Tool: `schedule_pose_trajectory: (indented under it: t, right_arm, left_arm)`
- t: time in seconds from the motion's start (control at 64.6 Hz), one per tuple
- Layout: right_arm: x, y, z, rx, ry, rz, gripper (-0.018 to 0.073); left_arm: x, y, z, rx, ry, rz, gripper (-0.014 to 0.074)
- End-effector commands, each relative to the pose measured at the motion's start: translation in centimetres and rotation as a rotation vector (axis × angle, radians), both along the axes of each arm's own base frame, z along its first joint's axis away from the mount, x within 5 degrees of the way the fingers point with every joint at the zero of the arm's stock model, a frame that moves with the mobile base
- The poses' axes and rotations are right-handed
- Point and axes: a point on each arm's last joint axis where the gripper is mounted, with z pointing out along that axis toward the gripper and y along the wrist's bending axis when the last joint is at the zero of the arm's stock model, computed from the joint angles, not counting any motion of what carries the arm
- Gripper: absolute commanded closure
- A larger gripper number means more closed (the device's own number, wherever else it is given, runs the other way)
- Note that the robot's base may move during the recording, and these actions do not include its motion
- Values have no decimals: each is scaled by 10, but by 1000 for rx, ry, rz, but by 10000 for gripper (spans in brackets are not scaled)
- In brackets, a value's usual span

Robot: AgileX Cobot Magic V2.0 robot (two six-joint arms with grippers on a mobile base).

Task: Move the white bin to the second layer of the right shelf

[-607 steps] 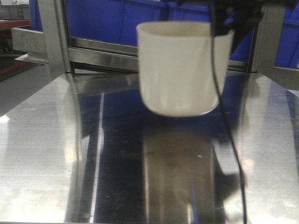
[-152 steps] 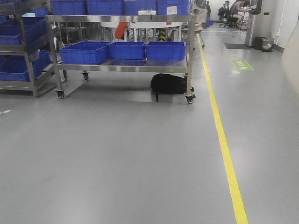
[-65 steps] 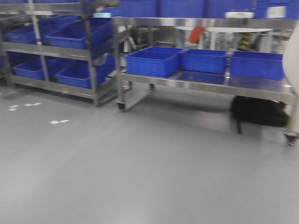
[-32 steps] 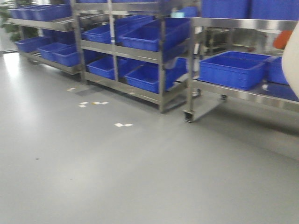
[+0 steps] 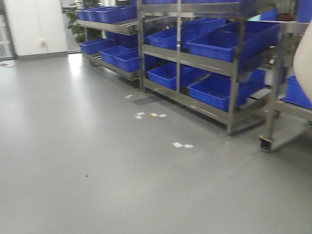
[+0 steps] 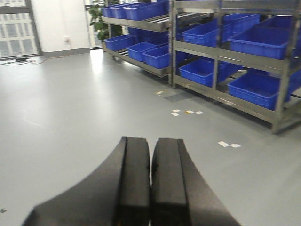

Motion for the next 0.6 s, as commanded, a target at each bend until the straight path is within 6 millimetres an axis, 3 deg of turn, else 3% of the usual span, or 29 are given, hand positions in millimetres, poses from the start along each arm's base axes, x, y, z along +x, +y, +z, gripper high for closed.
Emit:
schedule_pose_trajectory:
  t: [0.0, 0.588]
  right_arm:
    - [4, 1, 15, 10, -108, 2, 505]
    - [4, 1, 15, 10, -108, 2, 505]
  left_arm:
    - [0, 0, -1, -15, -71, -6, 512]
    - [0, 0, -1, -15, -71, -6, 512]
